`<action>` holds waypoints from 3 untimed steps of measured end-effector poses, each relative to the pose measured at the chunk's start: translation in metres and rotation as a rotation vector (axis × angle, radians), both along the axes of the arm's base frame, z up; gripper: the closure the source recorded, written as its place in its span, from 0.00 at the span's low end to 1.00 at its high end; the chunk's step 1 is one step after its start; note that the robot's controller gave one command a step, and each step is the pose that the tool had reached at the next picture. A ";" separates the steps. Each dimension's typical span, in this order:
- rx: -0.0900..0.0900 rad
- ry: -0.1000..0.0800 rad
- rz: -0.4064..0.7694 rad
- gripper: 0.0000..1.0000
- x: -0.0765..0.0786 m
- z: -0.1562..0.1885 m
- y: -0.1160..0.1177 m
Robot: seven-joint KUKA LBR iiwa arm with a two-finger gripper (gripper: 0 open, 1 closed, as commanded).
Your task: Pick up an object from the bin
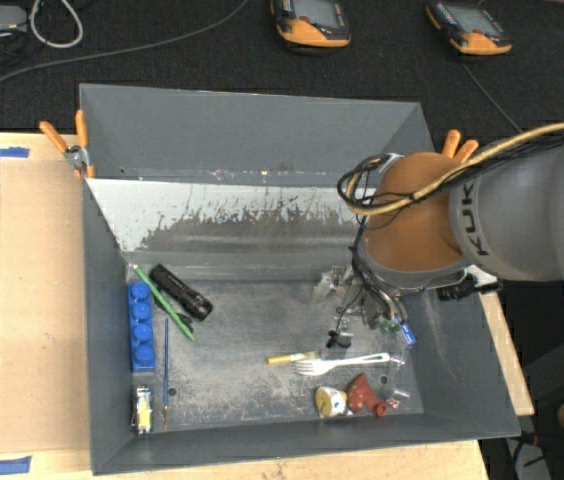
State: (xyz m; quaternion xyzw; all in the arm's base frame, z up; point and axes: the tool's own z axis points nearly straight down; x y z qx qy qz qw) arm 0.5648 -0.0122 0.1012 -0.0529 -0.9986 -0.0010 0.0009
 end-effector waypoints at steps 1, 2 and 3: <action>-0.001 -0.004 0.072 0.00 -0.013 0.002 0.013; 0.000 0.008 -0.076 0.00 -0.042 0.000 0.031; -0.001 -0.004 0.016 0.00 -0.034 -0.032 0.002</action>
Offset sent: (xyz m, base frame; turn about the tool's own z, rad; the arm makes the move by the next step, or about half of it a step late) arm -0.0497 0.0361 -0.0012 0.0980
